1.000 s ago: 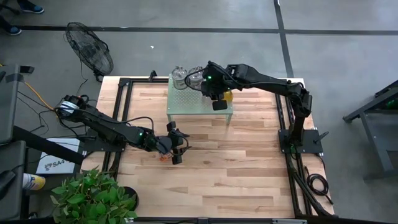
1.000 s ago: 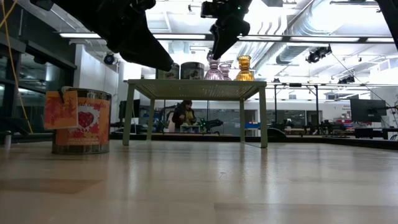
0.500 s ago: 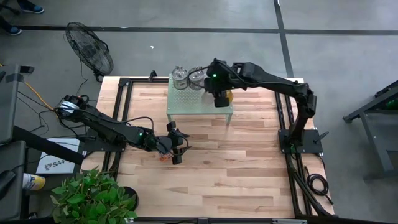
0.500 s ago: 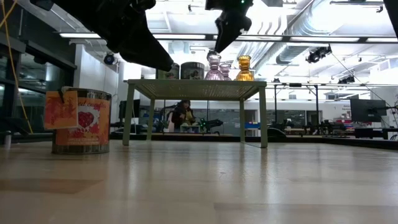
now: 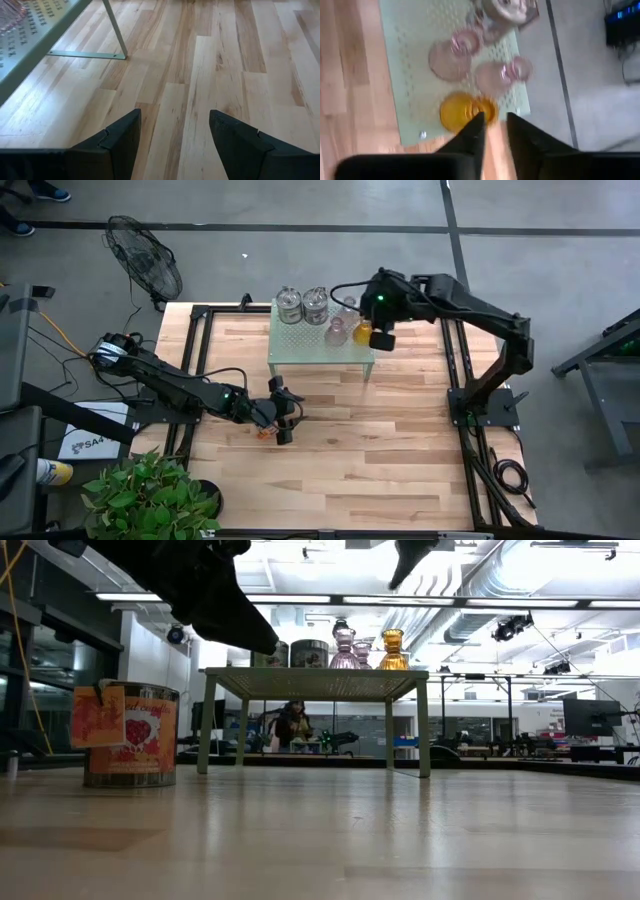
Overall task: Pick & Place candle stick holders
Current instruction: Adjust the yellow glass candle holder on the shelf
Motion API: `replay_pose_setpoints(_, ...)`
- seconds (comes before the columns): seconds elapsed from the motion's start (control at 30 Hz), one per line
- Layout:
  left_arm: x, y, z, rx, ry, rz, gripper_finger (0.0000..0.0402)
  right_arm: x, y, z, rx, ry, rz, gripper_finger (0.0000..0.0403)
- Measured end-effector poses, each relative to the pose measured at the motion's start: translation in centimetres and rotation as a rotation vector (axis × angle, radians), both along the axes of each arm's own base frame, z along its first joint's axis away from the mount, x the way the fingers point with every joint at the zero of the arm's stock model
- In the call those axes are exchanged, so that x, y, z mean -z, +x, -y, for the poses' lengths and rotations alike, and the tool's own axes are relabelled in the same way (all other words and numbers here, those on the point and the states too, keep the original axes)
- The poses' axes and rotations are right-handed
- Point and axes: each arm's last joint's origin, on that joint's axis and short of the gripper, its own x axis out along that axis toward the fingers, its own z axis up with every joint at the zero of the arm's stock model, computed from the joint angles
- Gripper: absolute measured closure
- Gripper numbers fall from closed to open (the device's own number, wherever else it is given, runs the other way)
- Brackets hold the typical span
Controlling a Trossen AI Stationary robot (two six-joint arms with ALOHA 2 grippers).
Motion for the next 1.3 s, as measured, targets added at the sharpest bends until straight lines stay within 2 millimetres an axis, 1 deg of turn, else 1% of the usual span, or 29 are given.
replay_pose_setpoints(0.1, 0.0, 0.0, 0.0, 0.004, -0.004, 0.000, 0.0172, 0.0, -0.8, -0.3, 0.051, 0.008, -0.031, 0.0383)
replay_pose_setpoints(0.13, 0.0, 0.0, 0.0, 0.003, -0.006, 0.000, 0.0172, 0.0, -0.9, -0.4, 0.065, 0.006, -0.040, 0.0392)
replay_pose_setpoints(0.2, 0.0, 0.0, 0.0, 0.001, -0.011, 0.001, 0.0172, 0.0, -1.1, -0.8, 0.099, 0.003, -0.038, 0.0392)
replay_pose_setpoints(0.27, 0.0, 0.0, 0.0, -0.002, -0.015, 0.002, 0.0172, 0.5, -1.0, -1.3, 0.118, -0.012, -0.049, 0.0393)
replay_pose_setpoints(0.37, 0.0, 0.0, 0.1, 0.007, -0.021, 0.000, 0.0172, 2.3, -1.1, -1.9, 0.146, -0.049, -0.099, 0.0400)
replay_pose_setpoints(0.5, 0.0, 0.0, 0.1, 0.018, -0.032, -0.002, 0.0172, 5.8, -1.6, -2.8, 0.194, -0.078, -0.096, 0.0402)
replay_pose_setpoints(0.6, 0.0, 0.0, 0.1, 0.016, -0.035, -0.001, 0.0172, 8.1, -2.7, -3.3, 0.224, -0.084, -0.033, 0.0402)
replay_pose_setpoints(0.7, 0.0, 0.0, 0.1, 0.016, -0.035, -0.001, 0.0172, 10.0, -4.3, -3.6, 0.263, -0.079, 0.042, 0.0402)
replay_pose_setpoints(0.9, 0.0, 0.0, 0.1, 0.015, -0.036, 0.004, 0.0172, 12.3, -6.9, -4.1, 0.323, -0.057, 0.302, 0.0402)
replay_pose_setpoints(1.07, -0.1, 0.1, 0.1, 0.015, -0.038, 0.008, 0.0172, 14.2, -8.0, -4.3, 0.342, -0.046, 0.500, 0.0403)
replay_pose_setpoints(1.2, -0.1, 0.1, 0.1, 0.015, -0.038, 0.009, 0.0172, 15.9, -8.4, -4.3, 0.350, -0.045, 0.608, 0.0403)
replay_pose_setpoints(1.3, -0.1, 0.1, 0.1, 0.015, -0.037, 0.009, 0.0172, 16.9, -8.5, -4.2, 0.385, -0.082, 0.664, 0.0403)
